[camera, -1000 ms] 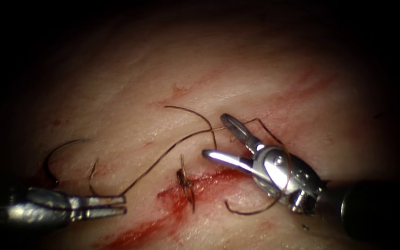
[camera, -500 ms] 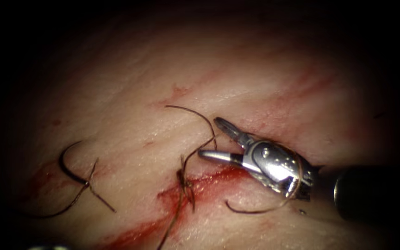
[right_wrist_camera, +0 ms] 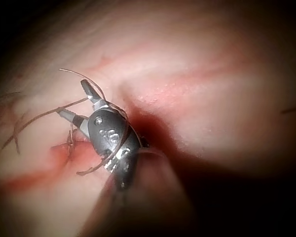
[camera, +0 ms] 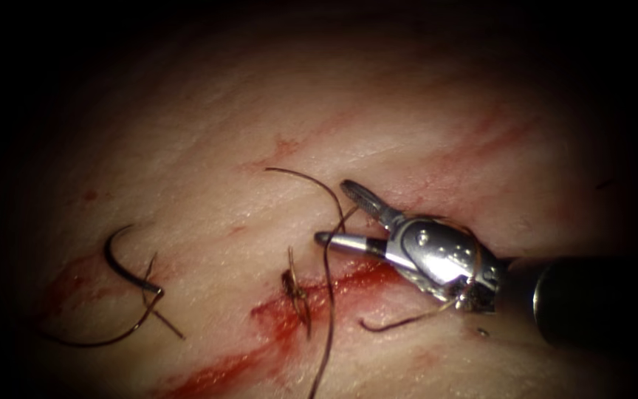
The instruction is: Wound Closure
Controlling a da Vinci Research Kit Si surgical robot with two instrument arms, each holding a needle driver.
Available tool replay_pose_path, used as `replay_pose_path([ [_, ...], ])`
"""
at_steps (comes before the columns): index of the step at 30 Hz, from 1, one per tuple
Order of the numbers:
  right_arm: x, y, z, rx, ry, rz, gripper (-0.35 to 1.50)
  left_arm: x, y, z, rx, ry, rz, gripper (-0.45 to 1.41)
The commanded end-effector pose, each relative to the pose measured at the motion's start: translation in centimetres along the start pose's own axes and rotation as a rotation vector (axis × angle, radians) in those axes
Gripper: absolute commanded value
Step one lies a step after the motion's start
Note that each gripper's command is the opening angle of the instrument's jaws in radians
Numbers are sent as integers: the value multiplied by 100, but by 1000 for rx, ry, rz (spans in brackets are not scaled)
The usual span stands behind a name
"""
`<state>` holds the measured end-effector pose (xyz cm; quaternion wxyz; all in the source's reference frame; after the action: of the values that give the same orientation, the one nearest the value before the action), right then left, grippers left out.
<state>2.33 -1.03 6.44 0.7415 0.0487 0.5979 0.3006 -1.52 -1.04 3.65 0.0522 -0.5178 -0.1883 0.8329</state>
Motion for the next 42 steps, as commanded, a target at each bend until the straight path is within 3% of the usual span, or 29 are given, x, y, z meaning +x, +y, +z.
replay_pose_path([
  [1,-4,-6,3,18,-6,5,113,-8,-2,3,12,-6,-4,-45],
  [11,-6,-19,-5,129,-57,0,115,-69,-39,-30,88,-59,-36,-45],
  [20,-5,-19,-5,203,-14,73,116,-128,-21,15,76,-62,-63,-45],
  [23,-5,-16,-4,170,5,91,116,-141,-12,27,66,-57,-67,-45],
  [24,-6,-12,-2,113,4,90,116,-143,-6,31,60,-54,-67,-45],
  [27,-8,-9,1,68,-1,89,121,-139,-1,30,55,-52,-68,-45],
  [32,-16,-4,12,-11,-63,45,145,-114,8,22,48,-47,-88,-45],
  [38,-33,-13,18,7,-163,16,148,-76,16,9,44,-24,-69,-45],
  [42,-34,-7,19,-24,-164,14,148,-58,31,16,17,-5,-71,-45],
])
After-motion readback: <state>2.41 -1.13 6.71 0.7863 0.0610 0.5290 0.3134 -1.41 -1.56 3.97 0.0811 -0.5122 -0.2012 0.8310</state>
